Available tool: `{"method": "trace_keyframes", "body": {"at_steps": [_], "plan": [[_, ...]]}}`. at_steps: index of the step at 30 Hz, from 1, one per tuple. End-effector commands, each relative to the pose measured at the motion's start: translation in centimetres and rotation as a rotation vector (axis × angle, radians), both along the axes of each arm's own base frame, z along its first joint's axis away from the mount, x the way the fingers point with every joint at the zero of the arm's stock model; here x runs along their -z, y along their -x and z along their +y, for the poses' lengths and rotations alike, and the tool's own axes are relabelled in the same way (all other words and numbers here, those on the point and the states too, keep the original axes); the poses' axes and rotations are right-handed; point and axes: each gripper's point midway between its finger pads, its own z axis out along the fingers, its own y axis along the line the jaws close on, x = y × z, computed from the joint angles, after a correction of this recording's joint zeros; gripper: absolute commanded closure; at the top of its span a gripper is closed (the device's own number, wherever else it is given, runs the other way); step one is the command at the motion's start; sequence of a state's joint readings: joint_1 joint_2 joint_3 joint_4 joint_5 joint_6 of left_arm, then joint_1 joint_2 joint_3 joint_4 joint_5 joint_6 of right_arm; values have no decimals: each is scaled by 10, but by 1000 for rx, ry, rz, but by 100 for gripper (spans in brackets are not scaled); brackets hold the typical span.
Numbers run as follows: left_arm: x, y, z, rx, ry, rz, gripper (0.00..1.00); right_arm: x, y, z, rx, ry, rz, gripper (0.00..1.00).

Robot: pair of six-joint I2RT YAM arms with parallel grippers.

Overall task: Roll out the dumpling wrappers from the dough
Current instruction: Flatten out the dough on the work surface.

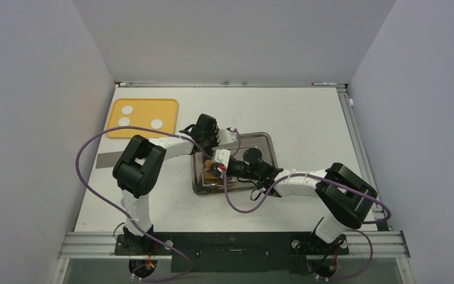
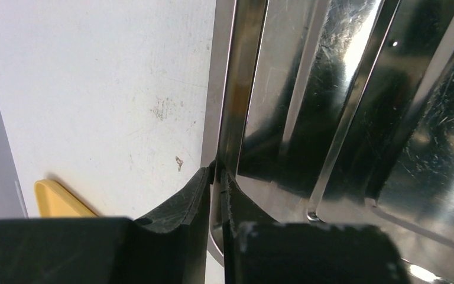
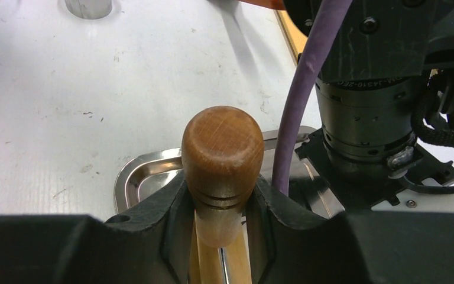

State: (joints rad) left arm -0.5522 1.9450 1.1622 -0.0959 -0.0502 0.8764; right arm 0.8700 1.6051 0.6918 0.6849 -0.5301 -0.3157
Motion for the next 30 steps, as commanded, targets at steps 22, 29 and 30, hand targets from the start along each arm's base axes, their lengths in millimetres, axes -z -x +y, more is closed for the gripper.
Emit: {"method": "trace_keyframes", "body": {"at_steps": [22,29,30], "plan": [[62,56,18,27,-73,268,100,-127,-9,5,-14,-183,-218,92],[62,56,17,28,-70,267,100,-89,-28,0,15,-146,-220,92],[62,56,17,28,-70,268,100,-78,-33,-2,32,-122,-219,92]]}}
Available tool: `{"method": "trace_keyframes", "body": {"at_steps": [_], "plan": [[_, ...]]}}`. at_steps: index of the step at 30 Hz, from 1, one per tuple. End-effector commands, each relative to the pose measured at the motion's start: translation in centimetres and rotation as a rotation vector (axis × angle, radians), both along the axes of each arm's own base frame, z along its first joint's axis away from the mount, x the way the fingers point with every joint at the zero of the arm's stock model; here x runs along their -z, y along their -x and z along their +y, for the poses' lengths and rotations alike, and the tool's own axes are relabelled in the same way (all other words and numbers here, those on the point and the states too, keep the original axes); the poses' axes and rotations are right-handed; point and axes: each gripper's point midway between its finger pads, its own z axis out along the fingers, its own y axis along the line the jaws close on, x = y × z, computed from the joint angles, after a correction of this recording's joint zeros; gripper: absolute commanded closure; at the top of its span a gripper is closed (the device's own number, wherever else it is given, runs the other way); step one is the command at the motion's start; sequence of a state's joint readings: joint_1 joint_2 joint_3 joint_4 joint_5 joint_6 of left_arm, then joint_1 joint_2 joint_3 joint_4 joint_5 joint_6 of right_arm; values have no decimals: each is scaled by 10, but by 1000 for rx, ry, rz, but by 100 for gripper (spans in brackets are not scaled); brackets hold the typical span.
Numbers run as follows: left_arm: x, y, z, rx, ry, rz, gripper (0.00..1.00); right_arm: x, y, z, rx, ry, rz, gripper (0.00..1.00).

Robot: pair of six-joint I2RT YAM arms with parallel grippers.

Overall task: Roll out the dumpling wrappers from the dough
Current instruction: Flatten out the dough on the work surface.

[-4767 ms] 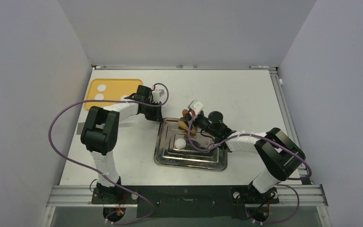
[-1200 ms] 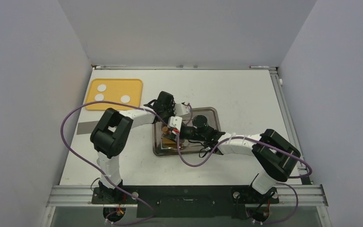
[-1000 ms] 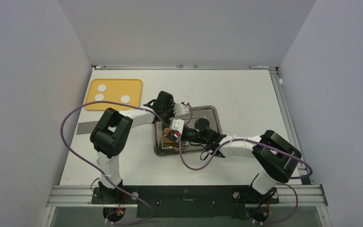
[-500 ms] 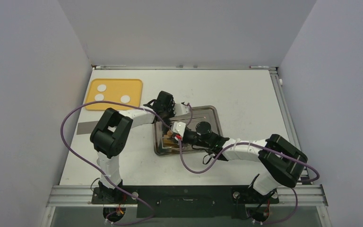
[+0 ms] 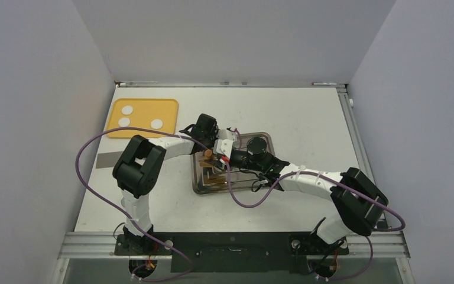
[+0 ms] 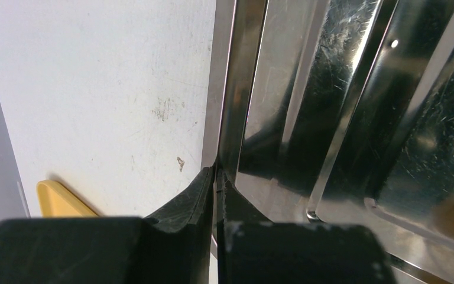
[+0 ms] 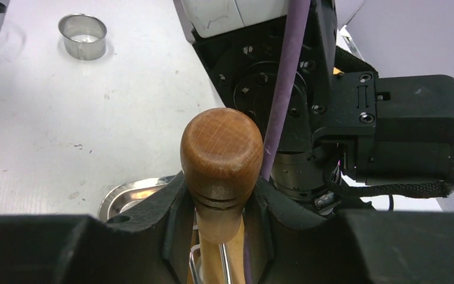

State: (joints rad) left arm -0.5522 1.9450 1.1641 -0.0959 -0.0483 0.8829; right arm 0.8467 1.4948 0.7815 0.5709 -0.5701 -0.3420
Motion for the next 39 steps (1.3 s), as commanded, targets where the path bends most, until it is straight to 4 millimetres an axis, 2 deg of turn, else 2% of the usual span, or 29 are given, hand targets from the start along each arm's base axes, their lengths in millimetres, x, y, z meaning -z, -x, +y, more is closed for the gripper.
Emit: {"method": "trace_keyframes", "body": {"at_steps": [1,4,7,9,13,17,20,23,25,28,31,33,35,39], "plan": [[62,57,18,22,-70,271,100,-7,-28,-4,64,-43,-145,92],[62,56,18,22,-69,270,100,22,-35,-11,98,21,-138,92],[63,57,19,21,-70,271,100,62,-39,-25,145,126,-96,92],[62,57,19,22,-70,270,100,83,-33,-35,155,177,-57,92],[63,57,19,21,-72,271,100,106,-8,-45,155,239,21,92],[62,57,19,22,-71,270,100,116,-2,-56,205,258,53,92],[62,57,19,22,-71,270,100,114,-20,-61,256,246,51,92],[62,57,19,22,-71,270,100,103,-38,-54,281,251,16,92],[62,56,19,22,-71,267,100,99,-43,-50,281,258,2,92],[62,56,19,22,-72,262,100,106,-35,-51,271,295,10,92],[62,56,19,23,-71,261,100,118,-6,-47,219,353,26,92],[62,56,19,22,-71,260,100,122,5,-48,206,353,56,92],[61,56,19,22,-71,259,100,123,1,-52,224,346,61,92],[62,56,19,22,-71,260,100,122,-25,-53,256,330,62,92]]}}
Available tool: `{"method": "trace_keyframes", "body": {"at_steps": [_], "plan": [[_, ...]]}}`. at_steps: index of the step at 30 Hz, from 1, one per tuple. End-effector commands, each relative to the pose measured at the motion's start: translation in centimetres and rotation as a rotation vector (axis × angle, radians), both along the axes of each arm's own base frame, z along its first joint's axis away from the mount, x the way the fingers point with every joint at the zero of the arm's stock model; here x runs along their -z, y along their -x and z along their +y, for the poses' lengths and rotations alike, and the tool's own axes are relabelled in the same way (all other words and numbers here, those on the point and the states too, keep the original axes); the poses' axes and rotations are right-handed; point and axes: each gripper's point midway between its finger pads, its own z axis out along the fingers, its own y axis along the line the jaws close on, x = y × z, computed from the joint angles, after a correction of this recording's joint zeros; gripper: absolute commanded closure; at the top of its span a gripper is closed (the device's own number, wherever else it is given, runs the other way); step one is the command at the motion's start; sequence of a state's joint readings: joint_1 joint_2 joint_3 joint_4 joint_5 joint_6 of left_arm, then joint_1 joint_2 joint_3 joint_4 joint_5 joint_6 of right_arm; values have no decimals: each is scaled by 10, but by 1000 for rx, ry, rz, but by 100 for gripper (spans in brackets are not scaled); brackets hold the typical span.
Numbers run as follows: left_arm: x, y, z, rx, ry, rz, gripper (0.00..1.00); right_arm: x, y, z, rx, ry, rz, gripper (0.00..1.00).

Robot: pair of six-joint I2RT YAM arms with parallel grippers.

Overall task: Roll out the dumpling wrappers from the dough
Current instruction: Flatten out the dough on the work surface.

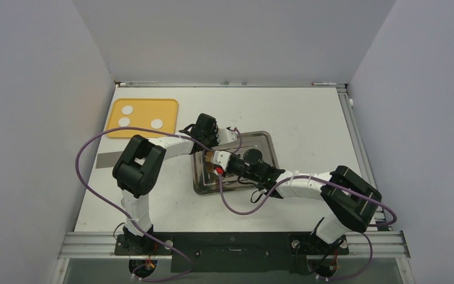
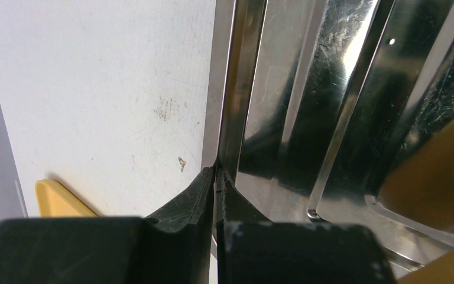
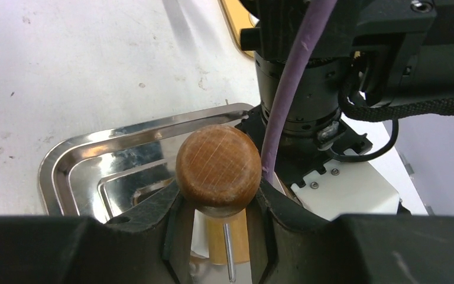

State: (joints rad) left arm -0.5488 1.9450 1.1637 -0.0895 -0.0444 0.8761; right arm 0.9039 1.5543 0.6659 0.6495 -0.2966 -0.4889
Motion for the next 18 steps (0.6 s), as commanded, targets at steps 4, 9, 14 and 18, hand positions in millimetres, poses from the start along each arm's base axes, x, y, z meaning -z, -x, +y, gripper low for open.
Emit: {"method": "trace_keyframes", "body": {"at_steps": [4,9,14,18], "plan": [[62,57,19,31,-80,259,100,70,-19,-34,122,189,185,92],[62,57,19,31,-80,260,100,79,22,-29,70,223,207,92],[62,57,19,31,-80,259,100,80,29,-35,91,183,232,92],[62,58,19,31,-81,261,100,69,25,-20,64,191,205,92]]}}
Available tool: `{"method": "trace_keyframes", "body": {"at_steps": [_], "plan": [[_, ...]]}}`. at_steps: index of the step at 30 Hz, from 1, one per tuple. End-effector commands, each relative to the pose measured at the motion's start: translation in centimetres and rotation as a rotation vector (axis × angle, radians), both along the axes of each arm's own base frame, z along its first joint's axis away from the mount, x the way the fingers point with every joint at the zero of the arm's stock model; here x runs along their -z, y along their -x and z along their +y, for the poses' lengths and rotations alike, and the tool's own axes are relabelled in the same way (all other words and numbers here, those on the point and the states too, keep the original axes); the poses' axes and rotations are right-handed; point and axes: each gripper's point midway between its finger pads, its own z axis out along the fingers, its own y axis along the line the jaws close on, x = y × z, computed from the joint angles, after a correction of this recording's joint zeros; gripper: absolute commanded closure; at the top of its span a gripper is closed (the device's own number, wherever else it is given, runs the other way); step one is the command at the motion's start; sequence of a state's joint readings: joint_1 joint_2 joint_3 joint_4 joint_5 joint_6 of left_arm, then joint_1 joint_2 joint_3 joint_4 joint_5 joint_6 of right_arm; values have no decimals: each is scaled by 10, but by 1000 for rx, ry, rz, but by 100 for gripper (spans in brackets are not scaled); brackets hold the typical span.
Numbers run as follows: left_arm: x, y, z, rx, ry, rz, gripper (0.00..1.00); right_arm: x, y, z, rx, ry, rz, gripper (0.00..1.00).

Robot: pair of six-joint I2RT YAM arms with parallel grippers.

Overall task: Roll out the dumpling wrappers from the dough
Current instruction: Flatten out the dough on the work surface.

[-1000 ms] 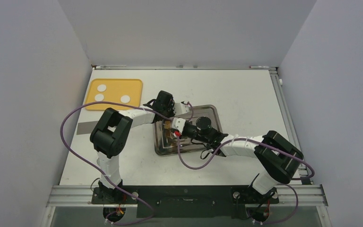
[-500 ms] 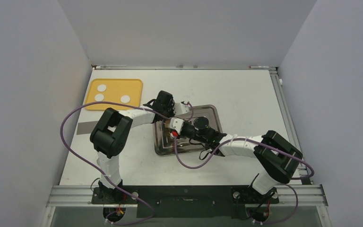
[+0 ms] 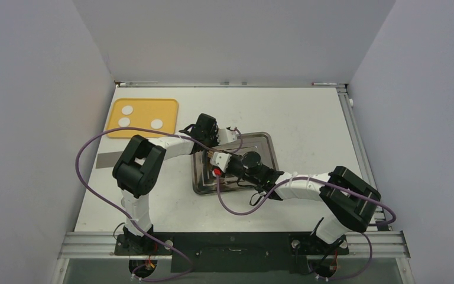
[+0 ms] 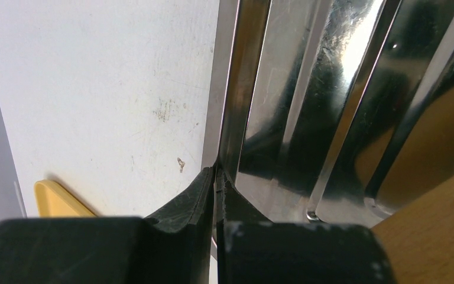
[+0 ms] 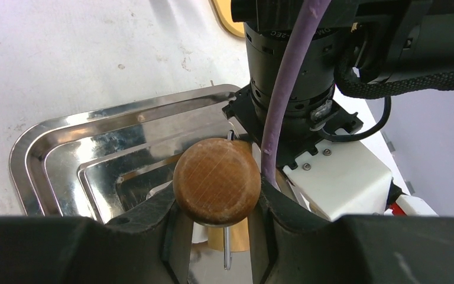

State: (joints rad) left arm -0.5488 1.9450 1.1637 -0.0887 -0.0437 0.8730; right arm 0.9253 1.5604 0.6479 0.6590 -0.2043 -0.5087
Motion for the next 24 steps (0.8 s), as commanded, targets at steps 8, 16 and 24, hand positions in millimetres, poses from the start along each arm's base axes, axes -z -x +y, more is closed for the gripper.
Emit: {"method": "trace_keyframes", "body": {"at_steps": [8,16,24], "plan": [[62,58,19,32,-84,260,100,77,67,-20,-25,185,297,92],[62,57,19,33,-83,259,100,80,29,-21,19,227,258,92],[63,58,19,33,-84,261,100,95,62,-33,46,304,279,92]]}}
